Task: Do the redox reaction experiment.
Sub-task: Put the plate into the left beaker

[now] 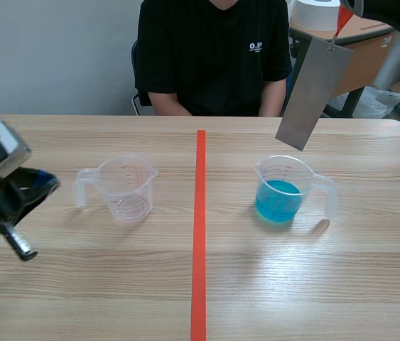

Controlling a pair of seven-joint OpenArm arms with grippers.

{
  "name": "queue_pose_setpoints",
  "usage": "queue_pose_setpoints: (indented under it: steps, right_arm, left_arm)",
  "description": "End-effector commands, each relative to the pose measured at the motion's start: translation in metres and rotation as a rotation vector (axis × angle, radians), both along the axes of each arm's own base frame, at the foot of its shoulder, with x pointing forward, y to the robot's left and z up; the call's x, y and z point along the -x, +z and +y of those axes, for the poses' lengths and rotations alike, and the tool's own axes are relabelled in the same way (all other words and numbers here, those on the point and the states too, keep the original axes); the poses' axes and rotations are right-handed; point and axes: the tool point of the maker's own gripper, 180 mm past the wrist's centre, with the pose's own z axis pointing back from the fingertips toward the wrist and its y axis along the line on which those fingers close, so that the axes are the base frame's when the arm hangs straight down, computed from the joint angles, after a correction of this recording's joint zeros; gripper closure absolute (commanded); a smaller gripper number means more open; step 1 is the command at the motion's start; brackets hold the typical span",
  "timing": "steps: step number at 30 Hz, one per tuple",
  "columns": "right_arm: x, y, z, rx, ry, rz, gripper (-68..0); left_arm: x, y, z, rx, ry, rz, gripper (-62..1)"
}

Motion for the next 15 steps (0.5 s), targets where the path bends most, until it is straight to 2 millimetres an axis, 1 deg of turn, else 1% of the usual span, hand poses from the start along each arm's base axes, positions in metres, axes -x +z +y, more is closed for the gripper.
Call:
queue_pose_setpoints:
  steps: [1, 4, 8, 11, 15]
  right_arm:
    - [0.002, 0.011, 0.001, 0.000, 0.014, -0.036, -1.7]
    - [0.002, 0.011, 0.001, 0.000, 0.014, -0.036, -1.7]
    - [0.002, 0.012, 0.001, -0.001, 0.015, -0.040, -1.7]
    - [0.002, 0.013, 0.002, -0.005, 0.017, -0.044, -1.7]
    - [0.002, 0.014, 0.006, -0.007, 0.030, -0.048, -1.7]
  left_arm:
    - [0.015, -0.013, 0.012, -0.005, 0.042, 0.036, -4.9]
    - [0.050, -0.034, 0.041, -0.044, 0.116, 0.115, -4.9]
    - [0.099, -0.058, 0.066, -0.055, 0.213, 0.233, -4.9]
    - [0.136, -0.072, 0.079, -0.048, 0.294, 0.313, -4.9]
    - [0.181, -0.085, 0.088, -0.033, 0.393, 0.400, -4.9]
